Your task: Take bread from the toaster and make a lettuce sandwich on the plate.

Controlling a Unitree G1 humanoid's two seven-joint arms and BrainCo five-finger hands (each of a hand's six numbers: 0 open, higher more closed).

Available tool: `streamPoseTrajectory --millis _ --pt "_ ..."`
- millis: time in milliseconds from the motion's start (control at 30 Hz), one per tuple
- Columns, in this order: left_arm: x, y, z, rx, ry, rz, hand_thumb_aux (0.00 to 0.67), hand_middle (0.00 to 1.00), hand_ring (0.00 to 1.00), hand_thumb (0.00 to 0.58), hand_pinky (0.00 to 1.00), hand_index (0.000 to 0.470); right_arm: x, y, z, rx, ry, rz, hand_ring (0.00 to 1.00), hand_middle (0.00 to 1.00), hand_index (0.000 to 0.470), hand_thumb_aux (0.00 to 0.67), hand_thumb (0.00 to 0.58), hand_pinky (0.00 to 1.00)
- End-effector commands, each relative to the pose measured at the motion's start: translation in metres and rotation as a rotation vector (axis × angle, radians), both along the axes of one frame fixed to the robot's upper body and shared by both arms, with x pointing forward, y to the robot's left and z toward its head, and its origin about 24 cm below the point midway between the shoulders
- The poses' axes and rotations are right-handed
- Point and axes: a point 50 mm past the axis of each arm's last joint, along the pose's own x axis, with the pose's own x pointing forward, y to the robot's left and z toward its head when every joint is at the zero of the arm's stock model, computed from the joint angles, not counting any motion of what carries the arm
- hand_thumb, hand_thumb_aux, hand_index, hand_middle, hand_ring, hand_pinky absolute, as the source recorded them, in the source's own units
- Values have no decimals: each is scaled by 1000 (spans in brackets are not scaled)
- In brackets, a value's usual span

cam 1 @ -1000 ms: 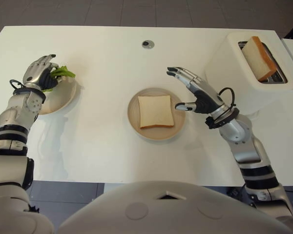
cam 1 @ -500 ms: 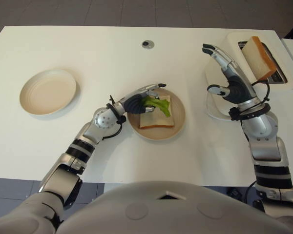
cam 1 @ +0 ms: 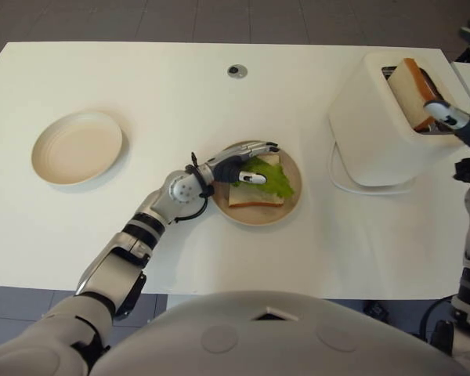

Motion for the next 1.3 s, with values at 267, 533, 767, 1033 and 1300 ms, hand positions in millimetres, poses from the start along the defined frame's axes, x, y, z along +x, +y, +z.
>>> streamPoseTrajectory --millis 267,533,767,1033,1300 --pt "-2 19 12 -29 -49 80 0 0 0 0 0 0 10 -19 -66 -47 292 -167 0 0 0 0 0 0" --pt "0 38 12 -89 -23 201 0 0 0 0 0 0 17 -12 -54 -52 236 -112 1000 1000 470 670 580 1000" --pt "0 66 22 -287 -23 345 0 0 0 0 0 0 20 -6 -19 8 -9 -63 1000 1000 470 670 580 1000" --pt "-2 121 76 -708 -439 673 0 0 0 0 0 0 13 65 28 316 -260 500 1000 1000 470 670 580 1000" --pt "-19 122 96 -739 -662 617 0 0 0 0 0 0 41 126 -69 607 592 959 1000 1000 470 670 580 1000"
